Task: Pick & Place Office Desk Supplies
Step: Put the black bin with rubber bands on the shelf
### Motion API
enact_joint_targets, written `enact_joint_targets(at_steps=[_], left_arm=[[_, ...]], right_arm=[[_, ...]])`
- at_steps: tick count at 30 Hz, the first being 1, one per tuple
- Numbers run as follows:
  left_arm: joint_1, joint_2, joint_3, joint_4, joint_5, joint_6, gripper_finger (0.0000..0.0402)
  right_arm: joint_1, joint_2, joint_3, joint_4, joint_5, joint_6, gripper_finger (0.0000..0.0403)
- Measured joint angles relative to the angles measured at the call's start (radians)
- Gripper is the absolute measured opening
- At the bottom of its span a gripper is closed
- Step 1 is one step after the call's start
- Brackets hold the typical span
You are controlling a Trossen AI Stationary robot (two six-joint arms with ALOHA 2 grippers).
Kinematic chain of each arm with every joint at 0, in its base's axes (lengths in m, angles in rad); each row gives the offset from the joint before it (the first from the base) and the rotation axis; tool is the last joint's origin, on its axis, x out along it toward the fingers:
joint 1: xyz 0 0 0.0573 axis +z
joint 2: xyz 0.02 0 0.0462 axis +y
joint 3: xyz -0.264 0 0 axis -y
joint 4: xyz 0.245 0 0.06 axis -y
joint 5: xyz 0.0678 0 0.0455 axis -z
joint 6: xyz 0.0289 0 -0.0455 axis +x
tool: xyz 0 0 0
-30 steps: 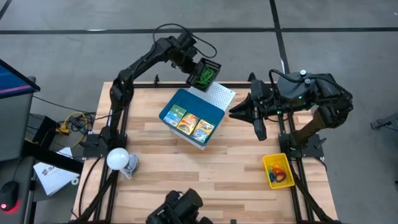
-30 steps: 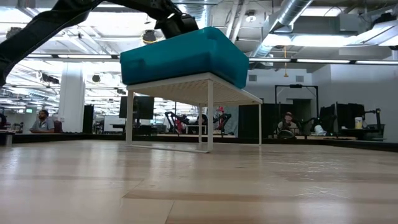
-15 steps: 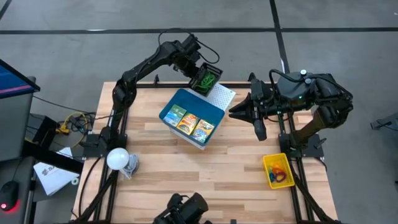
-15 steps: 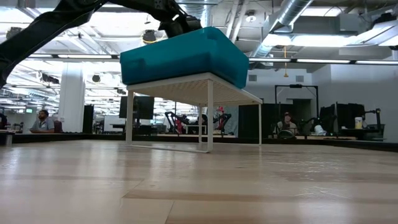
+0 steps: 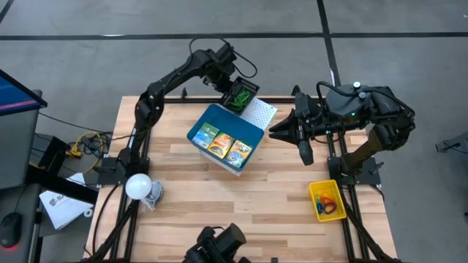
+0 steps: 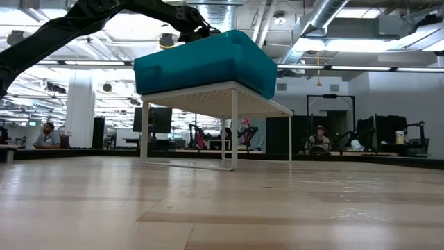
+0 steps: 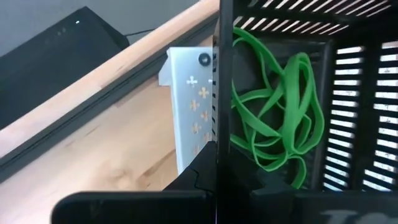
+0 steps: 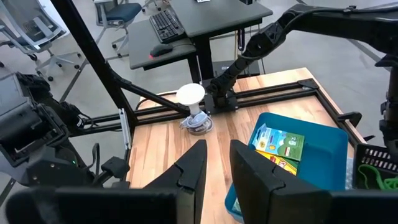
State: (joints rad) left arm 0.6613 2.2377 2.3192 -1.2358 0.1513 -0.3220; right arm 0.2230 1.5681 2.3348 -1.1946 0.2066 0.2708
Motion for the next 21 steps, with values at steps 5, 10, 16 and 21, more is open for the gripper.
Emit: enact_joint_targets(at_steps=[5, 10, 16, 21], left_arm=[[-0.001, 0.006, 0.000, -0.005, 0.004, 0.006, 0.0000], [0.001, 0.006, 0.000, -0.006, 0.004, 0.008, 0.0000], [0.002, 0.006, 0.000, -0.021, -0.013, 0.009, 0.0000], [0.002, 0.006, 0.000, -0.044, -0.014, 0.006, 0.0000]], right_arm=[[0.000, 0.000, 0.000, 0.000, 0.000, 0.002, 0.0069], [0.000, 0.000, 0.000, 0.000, 0.000, 0.001, 0.0069], [0.000, 0.000, 0.000, 0.002, 0.000, 0.002, 0.0069], [0.000, 0.000, 0.000, 0.002, 0.000, 0.001, 0.0069]])
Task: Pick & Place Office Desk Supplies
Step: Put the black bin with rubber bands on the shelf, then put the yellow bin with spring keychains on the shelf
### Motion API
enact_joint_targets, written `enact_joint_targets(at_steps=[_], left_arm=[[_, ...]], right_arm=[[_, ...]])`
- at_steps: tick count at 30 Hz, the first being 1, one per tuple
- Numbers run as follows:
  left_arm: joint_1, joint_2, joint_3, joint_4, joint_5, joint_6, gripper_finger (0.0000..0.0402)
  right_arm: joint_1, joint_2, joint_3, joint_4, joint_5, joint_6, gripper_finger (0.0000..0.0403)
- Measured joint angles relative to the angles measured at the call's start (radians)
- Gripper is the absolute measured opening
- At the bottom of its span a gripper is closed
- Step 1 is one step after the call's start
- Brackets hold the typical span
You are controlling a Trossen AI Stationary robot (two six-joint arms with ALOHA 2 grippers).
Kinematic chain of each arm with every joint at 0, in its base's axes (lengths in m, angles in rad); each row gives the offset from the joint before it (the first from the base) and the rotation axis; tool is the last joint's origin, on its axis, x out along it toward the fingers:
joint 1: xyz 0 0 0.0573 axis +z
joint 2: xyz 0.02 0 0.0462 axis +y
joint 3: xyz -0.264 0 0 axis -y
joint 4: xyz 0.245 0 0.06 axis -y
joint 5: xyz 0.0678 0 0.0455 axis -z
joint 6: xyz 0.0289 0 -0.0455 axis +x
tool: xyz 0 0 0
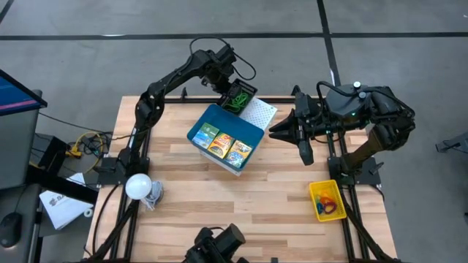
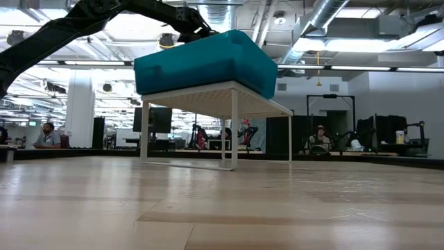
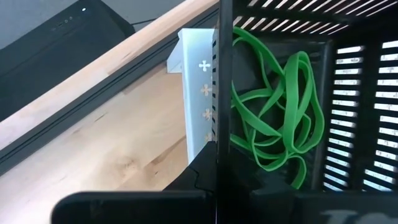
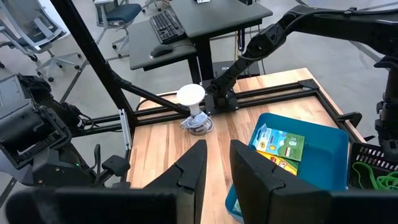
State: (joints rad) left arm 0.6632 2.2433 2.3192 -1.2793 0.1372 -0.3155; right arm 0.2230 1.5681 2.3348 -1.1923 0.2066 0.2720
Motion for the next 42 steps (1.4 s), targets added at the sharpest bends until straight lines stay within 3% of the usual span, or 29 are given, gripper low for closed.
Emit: enact_joint_targets(at_steps=[17, 32, 42], left_arm=[[-0.003, 0.000, 0.000, 0.005, -0.002, -0.003, 0.0005], [-0.003, 0.000, 0.000, 0.026, 0.002, -0.003, 0.0106], [-0.002, -0.019, 0.000, 0.071, 0.005, -0.001, 0.0144]], right_arm=[[0.001, 0.000, 0.000, 0.000, 0.000, -0.002, 0.0069], [0.026, 0.000, 0.000, 0.001, 0.000, 0.006, 0.0069], [0.026, 0.000, 0.000, -0.004, 0.001, 0.008, 0.0069]])
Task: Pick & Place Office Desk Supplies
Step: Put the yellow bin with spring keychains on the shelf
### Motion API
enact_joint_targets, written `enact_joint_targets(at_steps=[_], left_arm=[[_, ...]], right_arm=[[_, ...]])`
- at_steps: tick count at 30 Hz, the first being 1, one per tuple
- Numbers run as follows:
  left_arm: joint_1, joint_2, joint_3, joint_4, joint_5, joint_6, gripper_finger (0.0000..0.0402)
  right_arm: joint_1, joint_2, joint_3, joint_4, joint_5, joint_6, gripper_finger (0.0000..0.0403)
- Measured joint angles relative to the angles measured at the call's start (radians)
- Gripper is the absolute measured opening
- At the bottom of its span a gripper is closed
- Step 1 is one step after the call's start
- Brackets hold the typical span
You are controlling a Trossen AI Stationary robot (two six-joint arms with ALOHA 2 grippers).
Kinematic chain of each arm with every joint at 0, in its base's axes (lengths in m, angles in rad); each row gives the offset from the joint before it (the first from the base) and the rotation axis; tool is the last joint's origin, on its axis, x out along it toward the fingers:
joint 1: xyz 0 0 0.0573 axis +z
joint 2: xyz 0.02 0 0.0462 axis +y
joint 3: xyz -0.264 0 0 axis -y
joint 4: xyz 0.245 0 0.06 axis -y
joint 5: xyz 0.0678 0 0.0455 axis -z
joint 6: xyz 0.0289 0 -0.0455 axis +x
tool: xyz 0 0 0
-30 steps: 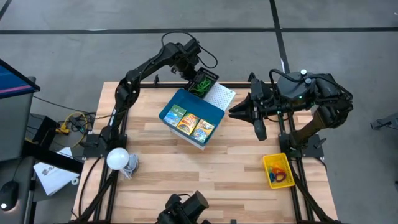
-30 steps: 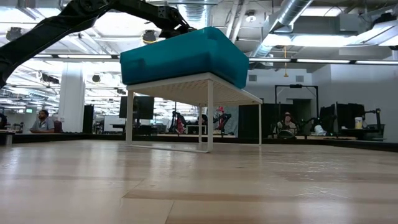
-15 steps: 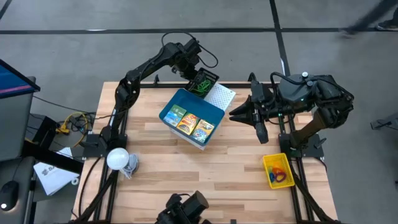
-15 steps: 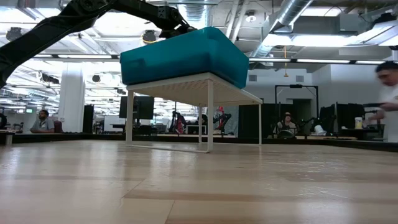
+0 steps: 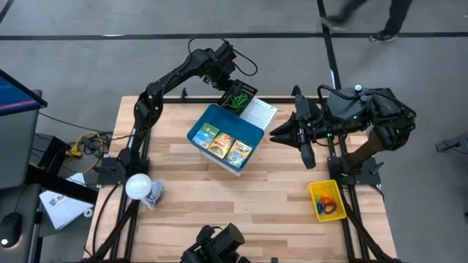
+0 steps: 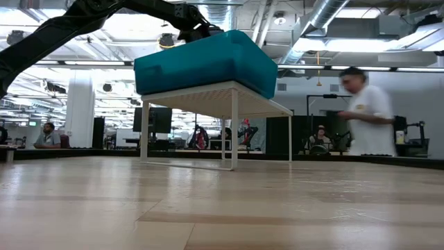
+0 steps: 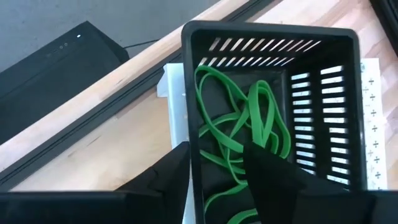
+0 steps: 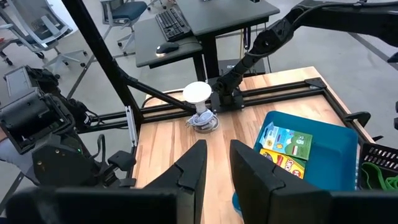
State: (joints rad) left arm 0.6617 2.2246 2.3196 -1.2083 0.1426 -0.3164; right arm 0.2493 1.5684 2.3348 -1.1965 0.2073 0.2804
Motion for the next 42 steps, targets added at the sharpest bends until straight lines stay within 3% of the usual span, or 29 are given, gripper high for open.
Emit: enact_joint_targets(at_steps=[12, 17, 22, 25, 29, 35, 42], left_arm=[[0.018, -0.012, 0.000, 0.005, -0.008, 0.023, 0.0160], [0.057, -0.075, 0.000, 0.033, -0.024, 0.027, 0.0167], [0.112, -0.188, 0.000, 0.060, -0.045, 0.039, 0.0170], [0.147, -0.281, 0.000, 0.047, -0.047, 0.059, 0.0171], [0.195, -0.408, -0.002, 0.012, -0.047, 0.080, 0.0171], [0.222, -0.625, -0.146, 0.013, -0.047, 0.096, 0.0171], [0.194, -0.869, -0.401, 0.076, -0.048, 0.047, 0.0172]], right_arm=[[0.000, 0.000, 0.000, 0.000, 0.001, 0.001, 0.0069], [-0.001, 0.000, 0.000, 0.000, 0.009, 0.012, 0.0069], [-0.003, 0.000, 0.000, -0.015, 0.099, 0.065, 0.0069], [-0.014, 0.000, 0.000, -0.121, 0.145, 0.146, 0.0069], [-0.017, 0.010, -0.013, -0.388, 0.187, 0.329, 0.0069], [0.033, -0.038, -0.302, -0.378, 0.015, 0.473, 0.0069], [0.160, -0.204, -0.895, -0.169, -0.179, 0.780, 0.0069]])
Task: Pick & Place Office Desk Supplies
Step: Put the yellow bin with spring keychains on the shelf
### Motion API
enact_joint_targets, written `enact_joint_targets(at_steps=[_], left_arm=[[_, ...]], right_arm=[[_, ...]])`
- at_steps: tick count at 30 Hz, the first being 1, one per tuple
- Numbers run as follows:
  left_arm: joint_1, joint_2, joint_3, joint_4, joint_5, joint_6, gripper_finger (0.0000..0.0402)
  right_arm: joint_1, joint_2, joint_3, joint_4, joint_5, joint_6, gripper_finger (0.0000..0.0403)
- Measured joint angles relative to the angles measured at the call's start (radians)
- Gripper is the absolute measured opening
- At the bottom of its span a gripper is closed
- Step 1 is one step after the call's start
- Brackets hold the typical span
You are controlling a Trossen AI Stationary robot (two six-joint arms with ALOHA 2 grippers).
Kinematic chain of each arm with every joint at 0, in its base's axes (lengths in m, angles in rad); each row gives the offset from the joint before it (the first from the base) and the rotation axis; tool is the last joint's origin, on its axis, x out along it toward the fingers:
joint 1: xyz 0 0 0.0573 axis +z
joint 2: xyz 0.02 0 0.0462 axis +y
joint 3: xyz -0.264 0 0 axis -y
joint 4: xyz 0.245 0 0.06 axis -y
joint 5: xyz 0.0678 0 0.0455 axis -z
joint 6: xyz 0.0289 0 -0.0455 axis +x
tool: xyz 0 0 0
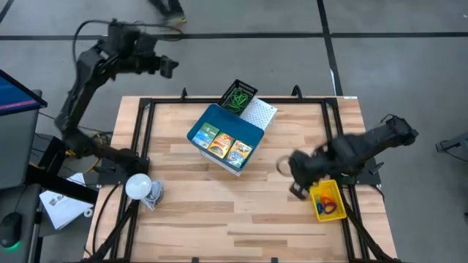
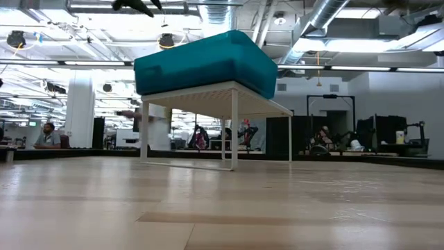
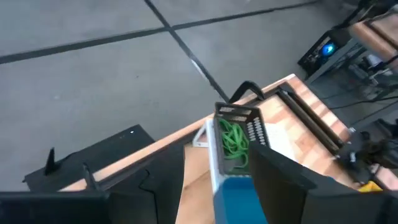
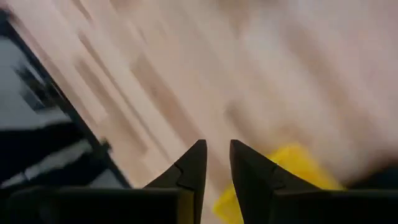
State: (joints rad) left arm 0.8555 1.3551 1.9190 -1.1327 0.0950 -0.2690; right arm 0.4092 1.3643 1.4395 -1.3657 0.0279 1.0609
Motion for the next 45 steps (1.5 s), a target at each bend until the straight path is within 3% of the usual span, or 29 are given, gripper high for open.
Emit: enact_joint_targets(at_steps=[5, 10, 21, 28, 45], left_arm=[[-0.048, -0.146, -0.138, 0.086, 0.010, -0.065, 0.0169], [-0.112, -0.213, -0.220, 0.135, 0.011, -0.092, 0.0168], [-0.258, -0.221, -0.374, 0.298, 0.011, -0.151, 0.0164], [-0.317, -0.221, -0.448, 0.356, 0.011, -0.181, 0.0159], [-0.365, -0.235, -0.475, 0.514, 0.011, -0.191, 0.0159]], right_arm=[[0.188, -0.143, -0.338, 0.233, -0.055, 0.378, 0.0069], [0.398, -0.247, -0.510, 0.327, -0.006, 0.651, 0.0069], [0.720, -0.268, -0.542, 0.137, 0.003, 0.591, 0.0069], [0.848, -0.251, -0.541, 0.375, 0.028, 0.515, 0.0069], [0.784, 0.047, -0.542, 0.460, 0.041, 0.265, 0.0069]])
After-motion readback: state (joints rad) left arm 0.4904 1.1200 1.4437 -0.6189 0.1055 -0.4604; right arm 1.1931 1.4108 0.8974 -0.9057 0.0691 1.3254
